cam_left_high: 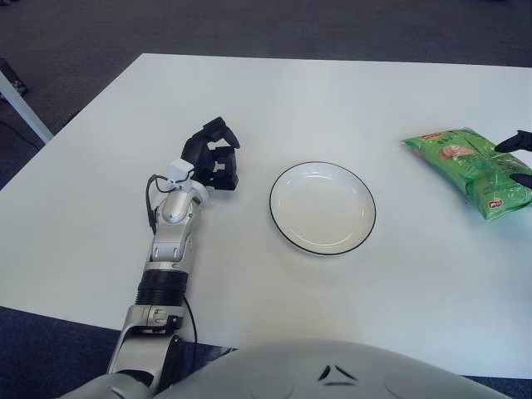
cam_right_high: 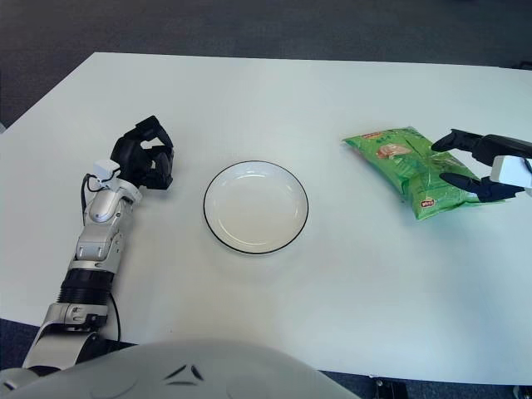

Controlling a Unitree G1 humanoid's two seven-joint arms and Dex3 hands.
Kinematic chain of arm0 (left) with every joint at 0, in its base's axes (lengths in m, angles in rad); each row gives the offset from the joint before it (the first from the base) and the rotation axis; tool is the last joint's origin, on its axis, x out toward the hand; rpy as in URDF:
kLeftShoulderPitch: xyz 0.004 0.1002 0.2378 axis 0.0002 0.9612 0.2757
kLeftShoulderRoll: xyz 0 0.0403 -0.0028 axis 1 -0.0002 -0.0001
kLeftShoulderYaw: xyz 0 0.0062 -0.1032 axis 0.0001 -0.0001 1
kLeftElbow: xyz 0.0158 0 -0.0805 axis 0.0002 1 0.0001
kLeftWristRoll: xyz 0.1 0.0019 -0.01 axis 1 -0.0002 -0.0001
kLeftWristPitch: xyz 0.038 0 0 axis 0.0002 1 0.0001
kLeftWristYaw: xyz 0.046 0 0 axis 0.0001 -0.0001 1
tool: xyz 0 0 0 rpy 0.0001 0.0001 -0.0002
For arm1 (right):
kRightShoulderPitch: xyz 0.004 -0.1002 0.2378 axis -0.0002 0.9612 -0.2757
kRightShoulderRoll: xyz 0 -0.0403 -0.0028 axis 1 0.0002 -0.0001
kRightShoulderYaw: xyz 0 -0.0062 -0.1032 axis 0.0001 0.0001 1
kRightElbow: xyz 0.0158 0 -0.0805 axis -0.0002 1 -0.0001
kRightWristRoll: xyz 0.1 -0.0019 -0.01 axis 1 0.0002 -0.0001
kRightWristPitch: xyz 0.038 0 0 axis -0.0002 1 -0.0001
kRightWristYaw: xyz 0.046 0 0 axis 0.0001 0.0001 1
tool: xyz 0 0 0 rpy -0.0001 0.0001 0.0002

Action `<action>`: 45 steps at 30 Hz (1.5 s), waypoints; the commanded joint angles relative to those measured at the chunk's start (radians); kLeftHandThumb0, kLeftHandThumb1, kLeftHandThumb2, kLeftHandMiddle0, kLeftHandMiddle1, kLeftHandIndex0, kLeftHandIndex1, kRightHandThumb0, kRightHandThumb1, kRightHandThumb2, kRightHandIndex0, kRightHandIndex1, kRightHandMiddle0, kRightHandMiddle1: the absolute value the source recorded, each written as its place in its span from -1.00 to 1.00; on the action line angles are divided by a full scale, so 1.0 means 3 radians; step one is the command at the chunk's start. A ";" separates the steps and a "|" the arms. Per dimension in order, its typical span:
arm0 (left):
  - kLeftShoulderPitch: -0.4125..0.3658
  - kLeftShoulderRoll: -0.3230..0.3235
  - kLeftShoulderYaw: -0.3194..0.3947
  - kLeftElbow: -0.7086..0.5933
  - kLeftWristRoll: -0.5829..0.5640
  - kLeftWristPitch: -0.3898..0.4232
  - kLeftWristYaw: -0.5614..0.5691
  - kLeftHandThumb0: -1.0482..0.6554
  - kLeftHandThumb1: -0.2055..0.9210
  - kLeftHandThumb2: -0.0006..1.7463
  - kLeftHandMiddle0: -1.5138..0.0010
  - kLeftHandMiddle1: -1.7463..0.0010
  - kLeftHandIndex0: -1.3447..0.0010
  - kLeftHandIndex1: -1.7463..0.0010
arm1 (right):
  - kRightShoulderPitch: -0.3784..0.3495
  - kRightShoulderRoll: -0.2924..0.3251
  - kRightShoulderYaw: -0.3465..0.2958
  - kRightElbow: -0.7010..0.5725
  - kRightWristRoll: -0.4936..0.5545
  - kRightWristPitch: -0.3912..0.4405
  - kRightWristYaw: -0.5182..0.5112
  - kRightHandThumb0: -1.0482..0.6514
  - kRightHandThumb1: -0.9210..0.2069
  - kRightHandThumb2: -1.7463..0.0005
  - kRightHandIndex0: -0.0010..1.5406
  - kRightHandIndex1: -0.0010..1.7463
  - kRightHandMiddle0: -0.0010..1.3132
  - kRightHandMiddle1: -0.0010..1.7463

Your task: Put the snack into the plate.

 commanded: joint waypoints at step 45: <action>0.0183 -0.0090 -0.0004 -0.0001 0.0049 0.0009 0.0056 -0.37 -0.24 0.64 -0.72 -1.00 -0.03 -1.00 | -0.0326 0.0979 0.0561 0.0183 -0.0529 0.0049 -0.1315 -0.94 -1.00 0.04 -1.00 -0.93 -1.00 -0.33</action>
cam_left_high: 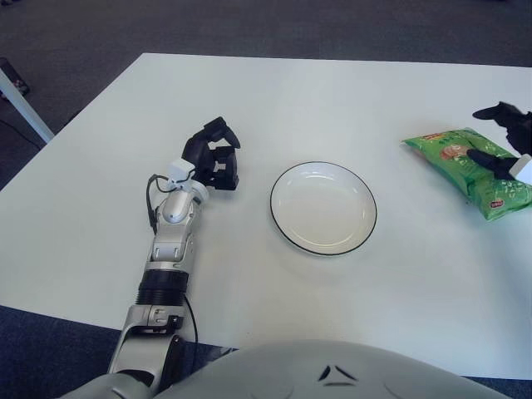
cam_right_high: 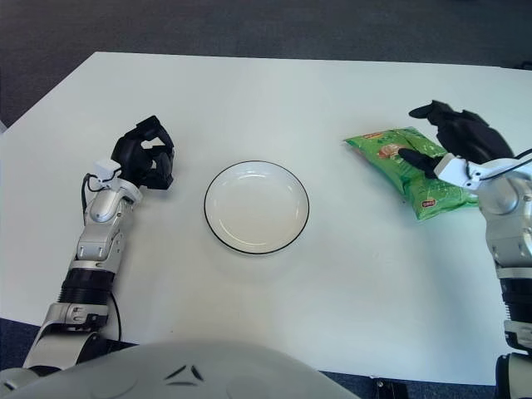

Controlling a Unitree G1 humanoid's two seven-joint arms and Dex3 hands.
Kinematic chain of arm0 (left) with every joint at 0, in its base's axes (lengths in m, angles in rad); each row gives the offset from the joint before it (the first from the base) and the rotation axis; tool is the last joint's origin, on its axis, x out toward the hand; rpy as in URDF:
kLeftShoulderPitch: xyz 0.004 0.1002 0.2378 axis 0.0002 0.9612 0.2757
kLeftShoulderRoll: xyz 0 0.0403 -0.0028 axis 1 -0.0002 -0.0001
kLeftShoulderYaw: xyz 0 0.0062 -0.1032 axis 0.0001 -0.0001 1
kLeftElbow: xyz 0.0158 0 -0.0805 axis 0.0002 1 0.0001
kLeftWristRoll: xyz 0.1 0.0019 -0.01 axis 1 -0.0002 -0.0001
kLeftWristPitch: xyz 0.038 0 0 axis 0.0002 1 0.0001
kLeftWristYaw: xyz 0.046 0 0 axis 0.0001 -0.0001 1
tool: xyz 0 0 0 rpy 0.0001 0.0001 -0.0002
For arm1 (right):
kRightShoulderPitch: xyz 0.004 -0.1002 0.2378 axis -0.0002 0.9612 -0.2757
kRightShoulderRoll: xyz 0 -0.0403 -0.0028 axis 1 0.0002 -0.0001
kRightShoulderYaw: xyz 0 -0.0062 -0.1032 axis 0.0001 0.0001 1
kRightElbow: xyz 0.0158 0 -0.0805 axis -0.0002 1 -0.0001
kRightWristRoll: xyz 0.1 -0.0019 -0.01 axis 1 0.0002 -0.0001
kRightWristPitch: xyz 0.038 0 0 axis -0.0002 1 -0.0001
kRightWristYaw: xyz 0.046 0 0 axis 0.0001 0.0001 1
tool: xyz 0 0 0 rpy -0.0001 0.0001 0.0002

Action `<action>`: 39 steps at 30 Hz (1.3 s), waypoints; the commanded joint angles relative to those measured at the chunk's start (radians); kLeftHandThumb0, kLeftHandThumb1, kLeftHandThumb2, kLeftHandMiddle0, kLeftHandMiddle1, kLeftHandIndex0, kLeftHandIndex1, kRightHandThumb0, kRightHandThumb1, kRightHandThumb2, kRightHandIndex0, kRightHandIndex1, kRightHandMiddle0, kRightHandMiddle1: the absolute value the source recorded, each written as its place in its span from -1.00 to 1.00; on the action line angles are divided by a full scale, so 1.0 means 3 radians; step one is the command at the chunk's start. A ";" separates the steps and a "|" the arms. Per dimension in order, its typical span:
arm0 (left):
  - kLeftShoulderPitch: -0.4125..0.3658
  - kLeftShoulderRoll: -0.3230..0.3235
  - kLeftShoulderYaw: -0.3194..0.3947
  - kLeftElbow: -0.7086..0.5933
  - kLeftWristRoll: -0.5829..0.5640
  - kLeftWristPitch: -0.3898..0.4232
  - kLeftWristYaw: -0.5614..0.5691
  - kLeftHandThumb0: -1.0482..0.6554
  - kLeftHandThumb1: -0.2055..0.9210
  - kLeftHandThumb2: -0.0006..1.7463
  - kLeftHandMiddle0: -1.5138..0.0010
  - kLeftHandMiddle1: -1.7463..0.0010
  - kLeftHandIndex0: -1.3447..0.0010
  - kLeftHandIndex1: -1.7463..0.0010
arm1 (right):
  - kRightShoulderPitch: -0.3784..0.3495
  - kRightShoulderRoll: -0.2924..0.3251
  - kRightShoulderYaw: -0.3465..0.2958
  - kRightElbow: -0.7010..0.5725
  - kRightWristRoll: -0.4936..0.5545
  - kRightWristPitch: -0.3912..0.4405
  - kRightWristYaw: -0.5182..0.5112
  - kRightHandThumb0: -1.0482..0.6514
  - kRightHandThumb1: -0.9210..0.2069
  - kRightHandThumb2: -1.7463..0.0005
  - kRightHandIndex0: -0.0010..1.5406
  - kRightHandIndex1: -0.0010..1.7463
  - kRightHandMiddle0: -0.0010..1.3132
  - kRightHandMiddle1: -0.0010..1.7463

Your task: Put the snack into the plate.

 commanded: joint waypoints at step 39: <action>0.0192 -0.0078 0.0013 0.0016 0.0054 -0.0044 0.0100 -0.38 -0.25 0.65 -0.74 -1.00 -0.03 -1.00 | 0.0166 0.0041 0.0377 0.0198 -0.0205 0.0049 0.0221 -1.00 -1.00 -0.28 -1.00 -1.00 -1.00 -0.69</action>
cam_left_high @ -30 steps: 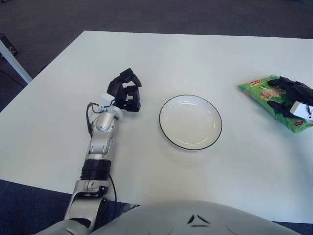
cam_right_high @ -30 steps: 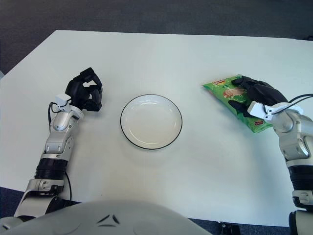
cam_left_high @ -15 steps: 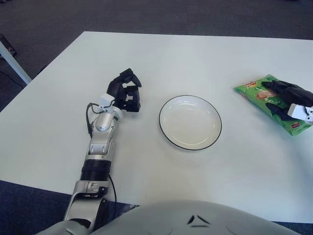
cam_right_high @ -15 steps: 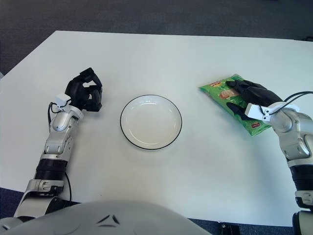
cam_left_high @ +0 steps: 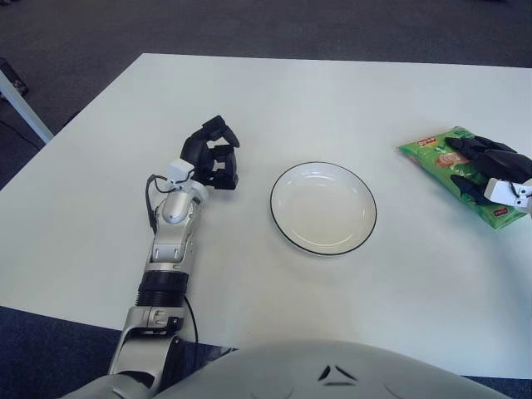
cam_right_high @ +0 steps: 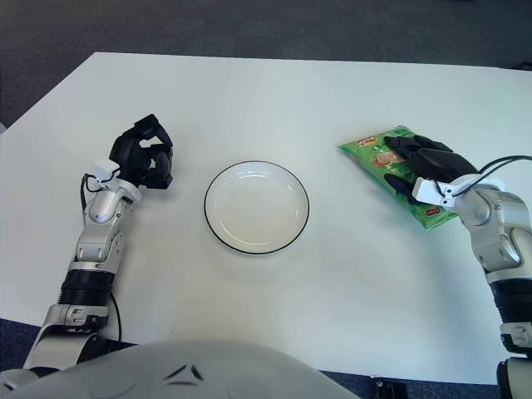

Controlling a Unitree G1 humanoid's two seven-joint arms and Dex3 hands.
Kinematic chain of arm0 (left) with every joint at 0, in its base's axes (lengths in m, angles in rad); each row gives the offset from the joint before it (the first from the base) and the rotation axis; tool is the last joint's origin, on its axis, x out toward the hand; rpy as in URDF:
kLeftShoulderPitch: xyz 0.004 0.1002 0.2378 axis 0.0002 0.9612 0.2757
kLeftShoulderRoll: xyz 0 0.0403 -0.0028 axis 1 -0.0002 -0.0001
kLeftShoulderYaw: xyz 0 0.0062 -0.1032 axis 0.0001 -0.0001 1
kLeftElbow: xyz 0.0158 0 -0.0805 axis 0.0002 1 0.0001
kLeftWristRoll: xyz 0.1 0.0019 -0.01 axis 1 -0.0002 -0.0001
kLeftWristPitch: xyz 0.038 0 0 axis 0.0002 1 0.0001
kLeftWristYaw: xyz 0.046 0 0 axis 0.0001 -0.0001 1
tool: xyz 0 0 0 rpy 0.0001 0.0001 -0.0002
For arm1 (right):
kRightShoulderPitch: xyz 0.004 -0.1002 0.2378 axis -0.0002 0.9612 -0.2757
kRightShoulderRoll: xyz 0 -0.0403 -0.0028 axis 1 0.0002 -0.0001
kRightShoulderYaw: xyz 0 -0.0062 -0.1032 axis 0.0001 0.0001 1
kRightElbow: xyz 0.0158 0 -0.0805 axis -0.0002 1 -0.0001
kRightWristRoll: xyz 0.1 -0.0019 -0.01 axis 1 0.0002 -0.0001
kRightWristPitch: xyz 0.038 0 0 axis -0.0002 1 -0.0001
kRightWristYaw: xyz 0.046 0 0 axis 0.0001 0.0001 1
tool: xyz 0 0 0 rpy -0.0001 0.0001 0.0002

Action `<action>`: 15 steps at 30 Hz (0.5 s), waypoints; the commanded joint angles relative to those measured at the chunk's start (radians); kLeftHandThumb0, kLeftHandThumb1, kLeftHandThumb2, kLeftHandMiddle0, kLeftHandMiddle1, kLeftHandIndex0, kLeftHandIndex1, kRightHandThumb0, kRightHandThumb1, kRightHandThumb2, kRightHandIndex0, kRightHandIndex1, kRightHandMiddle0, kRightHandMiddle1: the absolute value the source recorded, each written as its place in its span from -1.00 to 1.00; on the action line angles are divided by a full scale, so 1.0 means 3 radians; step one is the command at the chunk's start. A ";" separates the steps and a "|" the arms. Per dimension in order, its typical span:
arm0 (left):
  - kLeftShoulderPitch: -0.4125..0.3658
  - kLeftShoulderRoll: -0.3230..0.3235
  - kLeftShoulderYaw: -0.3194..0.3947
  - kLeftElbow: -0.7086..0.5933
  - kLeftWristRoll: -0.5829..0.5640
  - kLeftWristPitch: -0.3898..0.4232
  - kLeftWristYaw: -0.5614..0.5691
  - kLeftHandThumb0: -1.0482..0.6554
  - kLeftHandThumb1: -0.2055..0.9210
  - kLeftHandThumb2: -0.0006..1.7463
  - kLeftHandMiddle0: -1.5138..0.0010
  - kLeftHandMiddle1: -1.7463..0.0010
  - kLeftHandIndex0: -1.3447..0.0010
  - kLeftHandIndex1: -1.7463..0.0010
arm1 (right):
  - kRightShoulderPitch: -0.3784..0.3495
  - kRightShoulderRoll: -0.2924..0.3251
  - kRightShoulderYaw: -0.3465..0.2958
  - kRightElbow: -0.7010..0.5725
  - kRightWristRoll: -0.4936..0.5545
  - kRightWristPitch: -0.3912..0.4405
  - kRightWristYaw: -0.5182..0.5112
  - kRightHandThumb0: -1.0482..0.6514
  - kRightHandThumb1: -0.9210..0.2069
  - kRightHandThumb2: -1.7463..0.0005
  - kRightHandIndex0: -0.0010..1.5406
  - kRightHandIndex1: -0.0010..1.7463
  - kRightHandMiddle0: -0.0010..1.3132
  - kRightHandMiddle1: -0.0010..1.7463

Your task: Put the snack into the plate.

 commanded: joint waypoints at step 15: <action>0.0172 -0.0068 -0.0014 0.0050 0.0042 0.0011 0.0078 -0.37 -0.25 0.65 -0.74 -1.00 -0.03 -1.00 | 0.0142 0.0415 -0.0036 -0.0002 -0.0454 -0.0033 -0.1508 -0.36 -0.89 0.24 -1.00 0.11 -0.73 0.71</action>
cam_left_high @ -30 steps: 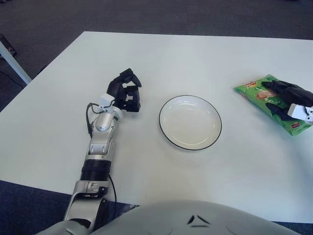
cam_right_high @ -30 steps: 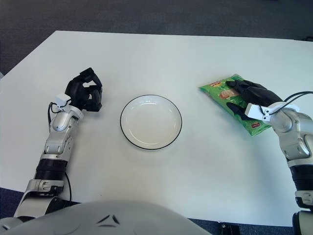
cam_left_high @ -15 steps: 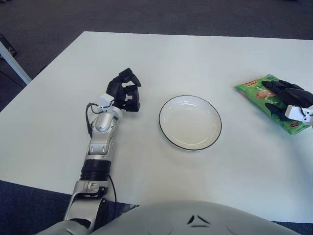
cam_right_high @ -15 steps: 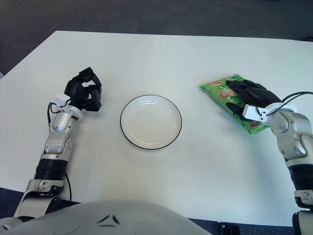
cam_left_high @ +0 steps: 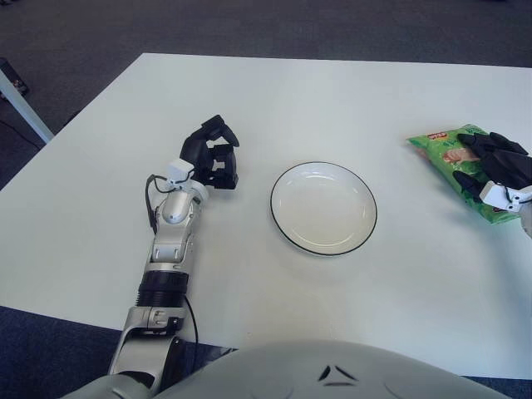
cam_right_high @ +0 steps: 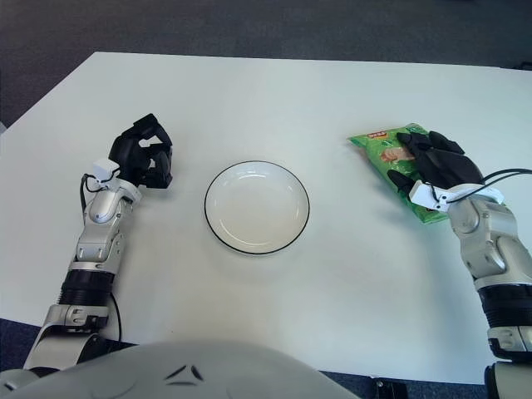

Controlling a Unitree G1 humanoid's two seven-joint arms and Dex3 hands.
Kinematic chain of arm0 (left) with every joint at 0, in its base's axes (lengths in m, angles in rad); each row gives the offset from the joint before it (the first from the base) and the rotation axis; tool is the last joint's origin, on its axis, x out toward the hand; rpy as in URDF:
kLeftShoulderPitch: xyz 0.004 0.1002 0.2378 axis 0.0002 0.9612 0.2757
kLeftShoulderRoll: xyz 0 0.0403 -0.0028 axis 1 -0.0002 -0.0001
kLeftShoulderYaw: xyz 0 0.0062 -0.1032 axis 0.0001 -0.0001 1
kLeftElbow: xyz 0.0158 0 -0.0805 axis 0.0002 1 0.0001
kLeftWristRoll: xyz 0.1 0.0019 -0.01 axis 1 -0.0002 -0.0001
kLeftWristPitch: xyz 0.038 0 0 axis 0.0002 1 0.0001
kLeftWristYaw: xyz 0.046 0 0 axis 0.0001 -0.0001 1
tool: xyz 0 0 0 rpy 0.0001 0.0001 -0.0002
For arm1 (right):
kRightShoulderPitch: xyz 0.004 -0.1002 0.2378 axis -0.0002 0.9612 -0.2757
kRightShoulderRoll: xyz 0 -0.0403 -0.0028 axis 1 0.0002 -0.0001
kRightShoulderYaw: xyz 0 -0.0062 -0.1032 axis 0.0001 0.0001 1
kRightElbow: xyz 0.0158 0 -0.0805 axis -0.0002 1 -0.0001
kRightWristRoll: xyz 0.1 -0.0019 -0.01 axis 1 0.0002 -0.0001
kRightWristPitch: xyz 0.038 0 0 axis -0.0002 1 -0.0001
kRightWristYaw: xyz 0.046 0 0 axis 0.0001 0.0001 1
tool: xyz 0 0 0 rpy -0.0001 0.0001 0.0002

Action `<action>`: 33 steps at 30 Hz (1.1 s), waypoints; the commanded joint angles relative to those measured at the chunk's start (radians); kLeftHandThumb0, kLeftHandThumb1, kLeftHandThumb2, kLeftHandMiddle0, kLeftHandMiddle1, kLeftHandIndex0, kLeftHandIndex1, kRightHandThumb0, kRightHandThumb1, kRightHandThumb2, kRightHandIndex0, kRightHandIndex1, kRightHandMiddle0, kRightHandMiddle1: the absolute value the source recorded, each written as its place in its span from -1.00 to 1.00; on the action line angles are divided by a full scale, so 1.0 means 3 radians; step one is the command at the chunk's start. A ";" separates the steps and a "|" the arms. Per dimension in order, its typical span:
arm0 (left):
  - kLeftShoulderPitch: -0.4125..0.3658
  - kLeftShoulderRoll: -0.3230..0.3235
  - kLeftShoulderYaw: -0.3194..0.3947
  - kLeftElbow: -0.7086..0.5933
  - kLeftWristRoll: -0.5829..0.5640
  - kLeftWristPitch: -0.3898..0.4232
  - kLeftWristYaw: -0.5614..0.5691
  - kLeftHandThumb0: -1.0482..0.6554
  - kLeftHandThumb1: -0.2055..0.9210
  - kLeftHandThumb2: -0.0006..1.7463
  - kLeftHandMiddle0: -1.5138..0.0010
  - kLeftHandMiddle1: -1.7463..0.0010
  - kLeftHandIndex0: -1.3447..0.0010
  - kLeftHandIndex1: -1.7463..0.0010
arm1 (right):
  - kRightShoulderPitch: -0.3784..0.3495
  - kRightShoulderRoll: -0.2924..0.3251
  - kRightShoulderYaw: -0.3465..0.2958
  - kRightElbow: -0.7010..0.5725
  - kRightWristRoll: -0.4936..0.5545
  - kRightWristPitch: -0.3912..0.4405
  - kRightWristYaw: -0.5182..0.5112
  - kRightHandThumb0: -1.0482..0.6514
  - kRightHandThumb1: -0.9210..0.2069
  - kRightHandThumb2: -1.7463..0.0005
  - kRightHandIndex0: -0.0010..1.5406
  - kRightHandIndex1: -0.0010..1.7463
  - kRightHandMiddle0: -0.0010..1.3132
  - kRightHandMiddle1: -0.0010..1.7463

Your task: Put the snack into the plate.

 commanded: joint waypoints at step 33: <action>0.0189 -0.0119 -0.0052 0.0039 0.0023 -0.0006 0.0091 -0.37 -0.22 0.63 -0.73 -1.00 -0.01 -1.00 | -0.0282 0.0741 -0.0475 -0.0763 0.0820 0.0446 -0.0116 0.23 0.58 -0.88 0.05 0.99 -0.07 1.00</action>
